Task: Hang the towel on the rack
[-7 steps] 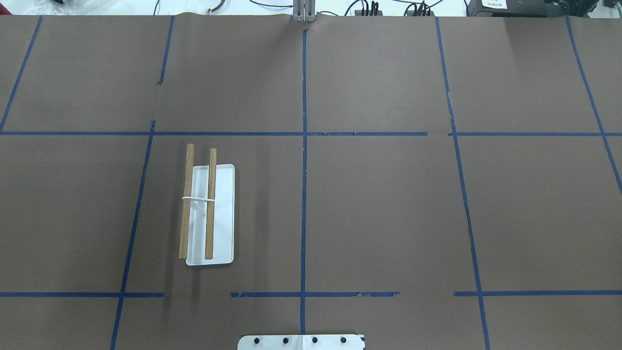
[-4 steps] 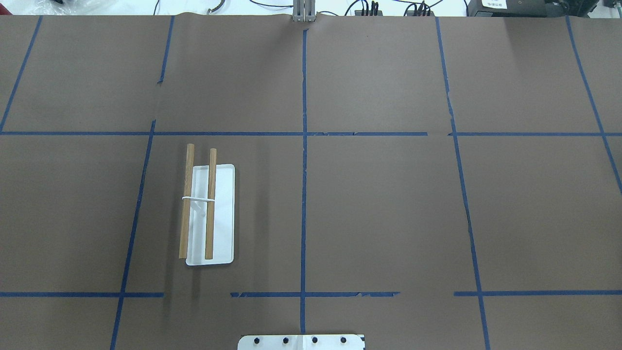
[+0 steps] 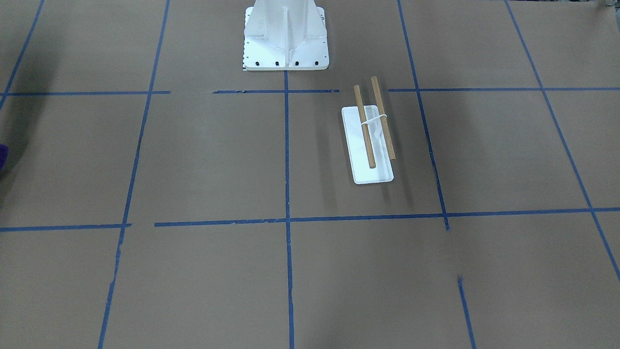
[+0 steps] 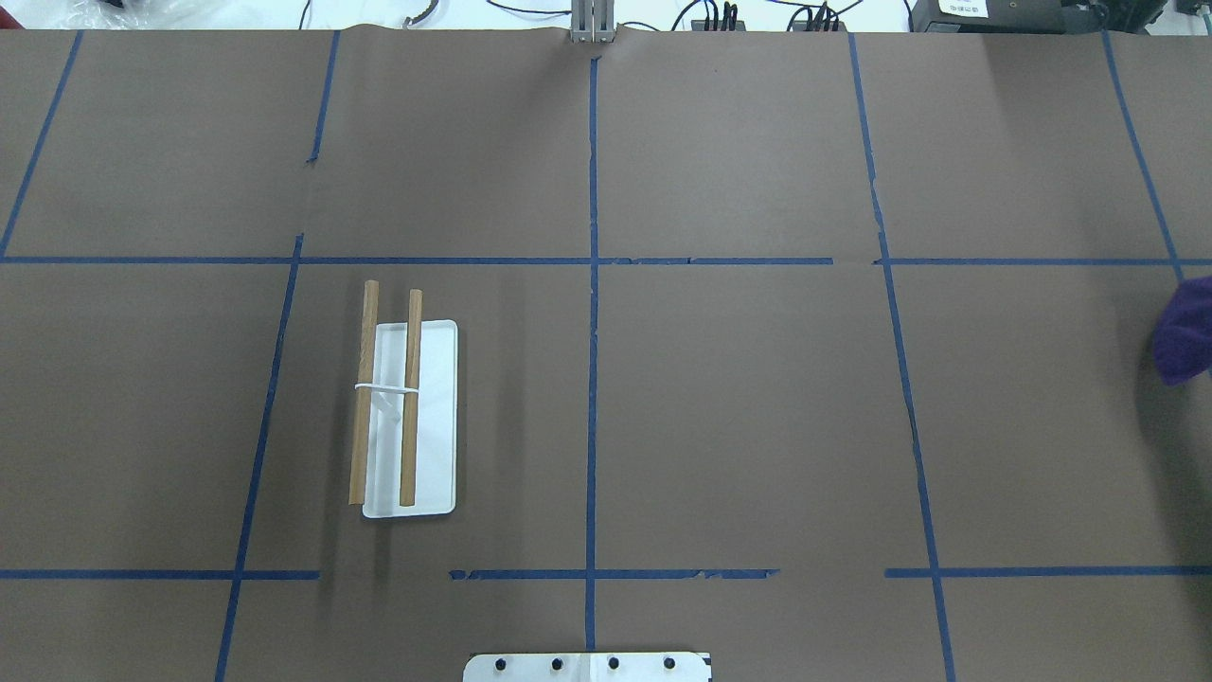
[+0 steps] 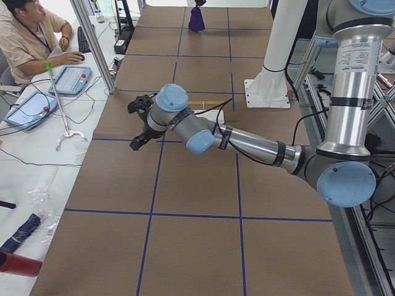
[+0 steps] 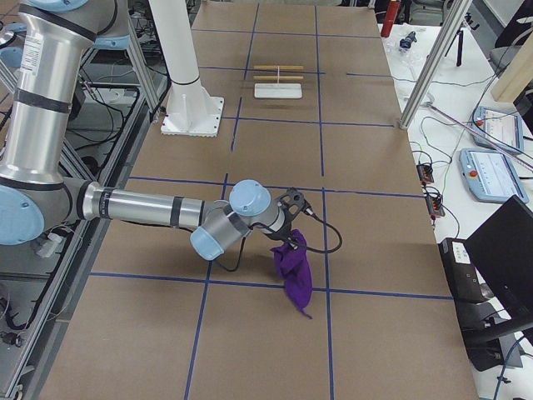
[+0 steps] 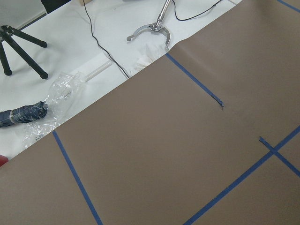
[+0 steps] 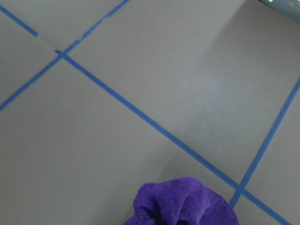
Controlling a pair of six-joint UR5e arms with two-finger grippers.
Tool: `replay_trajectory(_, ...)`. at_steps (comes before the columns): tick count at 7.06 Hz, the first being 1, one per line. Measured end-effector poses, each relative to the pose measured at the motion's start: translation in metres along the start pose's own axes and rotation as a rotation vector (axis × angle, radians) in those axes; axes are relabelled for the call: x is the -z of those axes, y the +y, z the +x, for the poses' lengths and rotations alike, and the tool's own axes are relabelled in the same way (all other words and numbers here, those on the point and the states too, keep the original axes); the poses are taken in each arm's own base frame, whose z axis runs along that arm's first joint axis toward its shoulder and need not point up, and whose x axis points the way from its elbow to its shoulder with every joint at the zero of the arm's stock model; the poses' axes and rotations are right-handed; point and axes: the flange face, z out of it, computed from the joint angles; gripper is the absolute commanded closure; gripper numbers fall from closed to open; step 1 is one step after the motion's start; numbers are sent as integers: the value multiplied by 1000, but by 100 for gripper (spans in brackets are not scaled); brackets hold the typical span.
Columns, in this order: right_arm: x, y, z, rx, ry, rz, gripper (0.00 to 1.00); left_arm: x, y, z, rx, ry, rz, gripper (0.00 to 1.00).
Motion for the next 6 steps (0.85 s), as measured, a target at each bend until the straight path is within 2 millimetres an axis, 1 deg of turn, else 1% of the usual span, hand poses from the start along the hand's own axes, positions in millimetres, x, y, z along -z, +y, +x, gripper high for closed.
replay_trajectory(1, -3, -49, -16, 2, -28, 36, 100, -13, -14, 23, 56, 34, -4, 0)
replay_trajectory(2, -10, -99, -46, -24, -74, 70, 100, -24, -32, 49, 119, 71, -4, 0)
replay_trajectory(3, -20, -149, -88, -53, -138, 100, 100, -35, -54, 75, 196, 107, -9, 0)
replay_trajectory(4, -26, -186, -128, -71, -199, 121, 100, -46, -85, 104, 293, 144, -28, 7)
replay_trajectory(5, -29, -216, -171, -72, -251, 145, 100, -61, -118, 147, 417, 181, -57, 16)
replay_trajectory(6, -32, -240, -214, -50, -286, 176, 100, -78, -142, 196, 542, 209, -84, 21)
